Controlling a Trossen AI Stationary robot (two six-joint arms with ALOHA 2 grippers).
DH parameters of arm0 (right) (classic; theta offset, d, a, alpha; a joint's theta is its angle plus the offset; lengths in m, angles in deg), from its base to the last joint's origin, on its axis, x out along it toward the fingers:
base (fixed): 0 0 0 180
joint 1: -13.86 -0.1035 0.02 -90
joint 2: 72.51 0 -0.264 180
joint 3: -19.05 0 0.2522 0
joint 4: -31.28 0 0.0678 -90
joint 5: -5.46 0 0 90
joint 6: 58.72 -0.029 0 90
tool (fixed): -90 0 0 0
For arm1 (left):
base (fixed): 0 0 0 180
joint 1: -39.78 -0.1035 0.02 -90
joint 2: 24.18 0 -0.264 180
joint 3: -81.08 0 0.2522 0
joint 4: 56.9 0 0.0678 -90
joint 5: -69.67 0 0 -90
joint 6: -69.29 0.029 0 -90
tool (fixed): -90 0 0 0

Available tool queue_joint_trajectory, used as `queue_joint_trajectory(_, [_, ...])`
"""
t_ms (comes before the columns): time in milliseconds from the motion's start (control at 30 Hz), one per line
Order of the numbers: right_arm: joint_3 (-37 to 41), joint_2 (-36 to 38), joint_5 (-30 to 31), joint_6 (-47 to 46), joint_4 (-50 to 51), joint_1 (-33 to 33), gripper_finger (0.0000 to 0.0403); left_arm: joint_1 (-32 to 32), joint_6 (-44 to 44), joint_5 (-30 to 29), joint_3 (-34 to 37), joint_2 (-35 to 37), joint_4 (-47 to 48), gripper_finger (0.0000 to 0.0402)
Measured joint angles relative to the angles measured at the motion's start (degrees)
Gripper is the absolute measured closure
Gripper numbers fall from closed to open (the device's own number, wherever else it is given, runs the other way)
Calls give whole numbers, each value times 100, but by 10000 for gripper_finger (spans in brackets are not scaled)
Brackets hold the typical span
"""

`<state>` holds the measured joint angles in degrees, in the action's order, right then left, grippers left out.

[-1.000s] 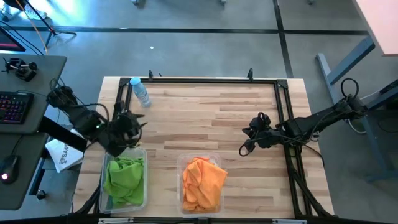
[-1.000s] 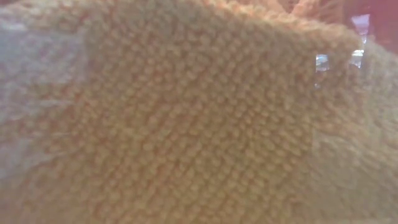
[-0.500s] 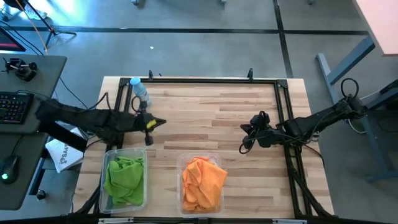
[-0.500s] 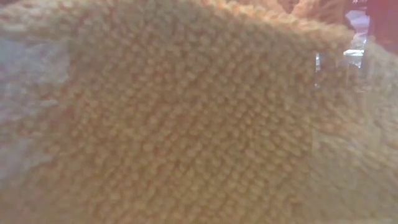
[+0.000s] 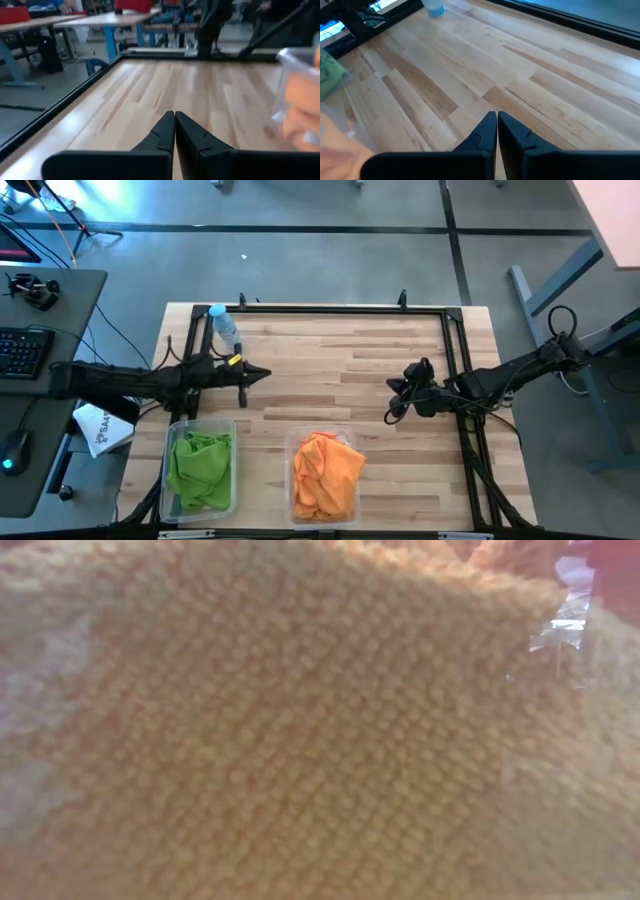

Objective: Sort microfiber towel by color & place in baskets
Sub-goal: Return to Home Position

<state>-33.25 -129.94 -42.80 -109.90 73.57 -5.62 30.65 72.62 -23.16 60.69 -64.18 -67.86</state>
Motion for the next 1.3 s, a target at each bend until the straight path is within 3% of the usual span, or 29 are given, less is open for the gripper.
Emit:
queue_joint_trajectory(67, [0, 0, 50, 2, -2, 2, 391, -23, -146, 128, 185, 9, -282, 401])
queue_joint_trajectory(367, [0, 0, 131, 0, -6, 0, 391, 161, -872, 448, 295, 271, 80, 401])
queue_joint_trajectory(733, [0, 0, 126, 17, 96, 1, 391, 966, -1318, -492, 295, 1445, 1125, 401])
queue_joint_trajectory(933, [0, 0, 123, 17, 210, 0, 391, 1317, -1386, -525, 296, 2247, 2045, 401])
queue_joint_trajectory(1300, [0, 0, 116, 20, 210, 0, 391, 1774, -1523, -830, 298, 3394, 2741, 401])
